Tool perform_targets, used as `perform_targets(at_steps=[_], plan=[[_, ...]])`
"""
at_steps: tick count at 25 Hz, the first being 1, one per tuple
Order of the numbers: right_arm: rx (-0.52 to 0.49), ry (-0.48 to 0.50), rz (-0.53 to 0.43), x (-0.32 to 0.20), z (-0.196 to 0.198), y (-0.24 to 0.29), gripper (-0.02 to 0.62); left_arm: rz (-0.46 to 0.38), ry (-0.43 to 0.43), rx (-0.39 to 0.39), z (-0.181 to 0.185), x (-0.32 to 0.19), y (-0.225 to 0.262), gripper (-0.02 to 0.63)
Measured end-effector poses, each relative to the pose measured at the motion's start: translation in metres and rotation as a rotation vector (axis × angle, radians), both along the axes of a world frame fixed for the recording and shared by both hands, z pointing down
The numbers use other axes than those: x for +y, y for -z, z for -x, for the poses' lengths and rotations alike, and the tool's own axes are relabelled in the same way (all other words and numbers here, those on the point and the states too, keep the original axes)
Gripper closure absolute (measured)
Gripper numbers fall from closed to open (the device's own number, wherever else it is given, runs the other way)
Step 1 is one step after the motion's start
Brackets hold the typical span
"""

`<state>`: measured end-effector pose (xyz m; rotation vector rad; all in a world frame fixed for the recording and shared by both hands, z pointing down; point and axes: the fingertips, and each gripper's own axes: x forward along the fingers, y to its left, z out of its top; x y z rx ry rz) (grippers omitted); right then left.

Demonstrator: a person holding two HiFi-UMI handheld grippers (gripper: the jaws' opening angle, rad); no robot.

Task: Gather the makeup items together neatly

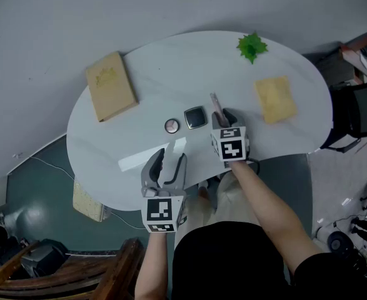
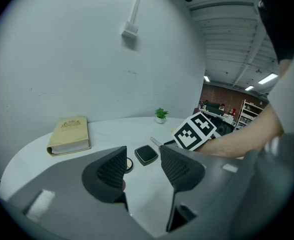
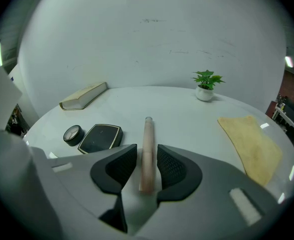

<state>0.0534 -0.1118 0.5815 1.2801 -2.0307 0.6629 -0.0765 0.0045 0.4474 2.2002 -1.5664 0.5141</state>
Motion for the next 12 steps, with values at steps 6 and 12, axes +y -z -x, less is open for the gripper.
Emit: perform_targets(at_steps=[6,12], plan=[[-0.009,0.005,-0.004,0.001,0.001,0.005,0.462,-0.009,-0.002,0.000,0.000,-0.001,0.003,0.396],[-0.013,0.012,-0.025,0.002,0.000,0.020,0.462,-0.027,-0.005,0.005,0.000,-0.004,0.008,0.396]])
